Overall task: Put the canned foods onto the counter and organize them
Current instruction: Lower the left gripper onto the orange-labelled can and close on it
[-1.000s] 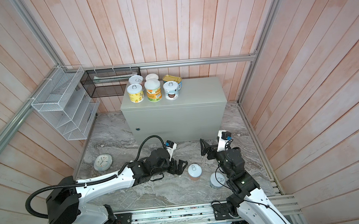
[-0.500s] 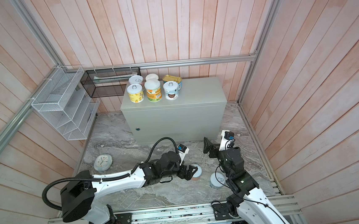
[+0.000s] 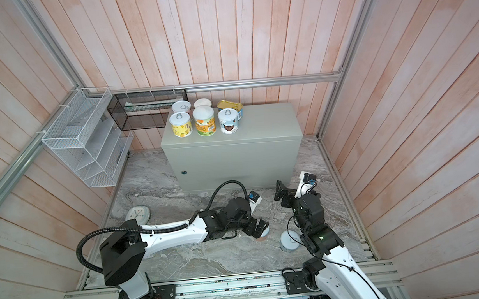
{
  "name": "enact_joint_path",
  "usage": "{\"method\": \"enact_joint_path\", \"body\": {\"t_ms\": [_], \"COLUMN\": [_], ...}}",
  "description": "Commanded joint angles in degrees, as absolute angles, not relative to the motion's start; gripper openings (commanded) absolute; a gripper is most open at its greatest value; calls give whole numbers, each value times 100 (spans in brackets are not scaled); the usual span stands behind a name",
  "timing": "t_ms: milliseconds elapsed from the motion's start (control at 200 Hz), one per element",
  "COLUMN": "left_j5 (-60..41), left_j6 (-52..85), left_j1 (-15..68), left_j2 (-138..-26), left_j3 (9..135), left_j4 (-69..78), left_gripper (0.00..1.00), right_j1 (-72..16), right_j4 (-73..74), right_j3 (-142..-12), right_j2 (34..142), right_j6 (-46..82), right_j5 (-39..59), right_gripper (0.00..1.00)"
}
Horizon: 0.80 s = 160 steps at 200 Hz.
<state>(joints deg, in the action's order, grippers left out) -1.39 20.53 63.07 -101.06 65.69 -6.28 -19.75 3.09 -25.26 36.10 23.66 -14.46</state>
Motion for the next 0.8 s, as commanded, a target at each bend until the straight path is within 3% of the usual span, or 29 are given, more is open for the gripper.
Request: {"method": "enact_joint_path", "body": {"t_ms": [0,405,795], "left_j5": [-211,-729,-199], "left_j6": [1895,1636,1507], "left_j1": [6319,6328,6328], "left_j2": [-10260,-10722,-11037], "left_j3": [6707,6926,7201], "left_j4": [-821,-819,-1251], "left_gripper": [100,100,100], "right_j1": [-1894,-1814,-1811], "right_j4": [478,745,653], "right_j3": [-2739,-2637,-2638], "right_j2": [3725,4021,4007], "right_j6": [2378,2630,2629], "right_j5": [-1407,-1192,-1224], "right_gripper": [98,97,97]}}
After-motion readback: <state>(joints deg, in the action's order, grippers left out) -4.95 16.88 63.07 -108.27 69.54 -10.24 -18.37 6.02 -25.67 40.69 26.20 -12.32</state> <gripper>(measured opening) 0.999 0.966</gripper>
